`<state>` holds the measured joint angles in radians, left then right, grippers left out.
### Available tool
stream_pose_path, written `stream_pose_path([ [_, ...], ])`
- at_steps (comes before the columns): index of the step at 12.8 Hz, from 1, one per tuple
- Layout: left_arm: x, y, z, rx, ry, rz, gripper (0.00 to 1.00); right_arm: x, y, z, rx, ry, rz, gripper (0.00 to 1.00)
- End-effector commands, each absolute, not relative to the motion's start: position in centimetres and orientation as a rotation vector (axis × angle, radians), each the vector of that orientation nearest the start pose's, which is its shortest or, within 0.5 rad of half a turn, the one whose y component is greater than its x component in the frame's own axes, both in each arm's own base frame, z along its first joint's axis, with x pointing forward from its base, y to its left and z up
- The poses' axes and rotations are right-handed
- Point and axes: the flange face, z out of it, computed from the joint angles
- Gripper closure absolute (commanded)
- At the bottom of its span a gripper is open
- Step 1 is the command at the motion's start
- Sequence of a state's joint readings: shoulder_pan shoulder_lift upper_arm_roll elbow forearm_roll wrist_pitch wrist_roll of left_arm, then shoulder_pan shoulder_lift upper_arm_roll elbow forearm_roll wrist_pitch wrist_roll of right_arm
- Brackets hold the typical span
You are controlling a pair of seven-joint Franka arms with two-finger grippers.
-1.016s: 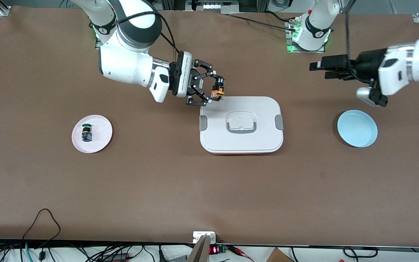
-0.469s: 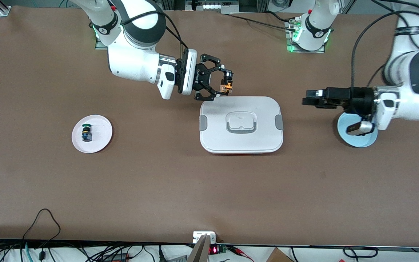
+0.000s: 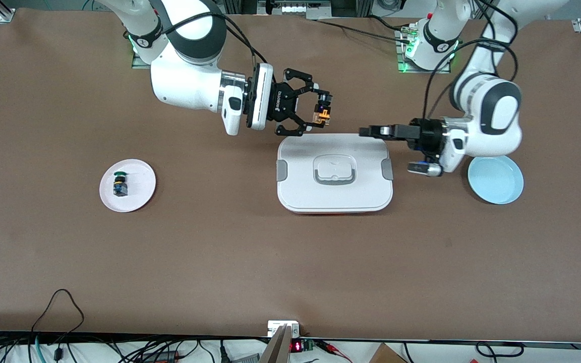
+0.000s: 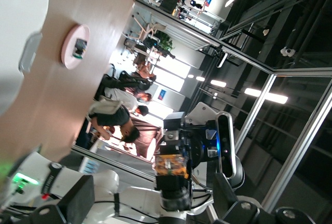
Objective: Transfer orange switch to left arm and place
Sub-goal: 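Reach the left gripper to the orange switch held by the right gripper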
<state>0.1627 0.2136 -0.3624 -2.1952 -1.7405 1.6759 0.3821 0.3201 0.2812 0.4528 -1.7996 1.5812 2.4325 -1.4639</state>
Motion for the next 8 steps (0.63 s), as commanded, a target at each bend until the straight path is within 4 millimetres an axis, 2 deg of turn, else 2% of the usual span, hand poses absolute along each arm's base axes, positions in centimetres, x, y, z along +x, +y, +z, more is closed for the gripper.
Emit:
stream_pose_path([
  [1, 48.8, -22.7, 33.7, 1.362, 0.409, -0.433, 0.0, 49.3, 45.9, 45.0, -1.633, -0.909, -0.759, 0.83],
  [5, 48.9, -22.6, 35.0, 1.302, 0.42, -0.514, 0.01, 49.4, 45.9, 44.5, -1.637, -0.902, -0.753, 0.83],
  [8, 48.5, -25.1, 35.5, 1.234, 0.432, -0.517, 0.02, 49.5, 45.8, 44.5, -1.637, -0.899, -0.752, 0.83],
])
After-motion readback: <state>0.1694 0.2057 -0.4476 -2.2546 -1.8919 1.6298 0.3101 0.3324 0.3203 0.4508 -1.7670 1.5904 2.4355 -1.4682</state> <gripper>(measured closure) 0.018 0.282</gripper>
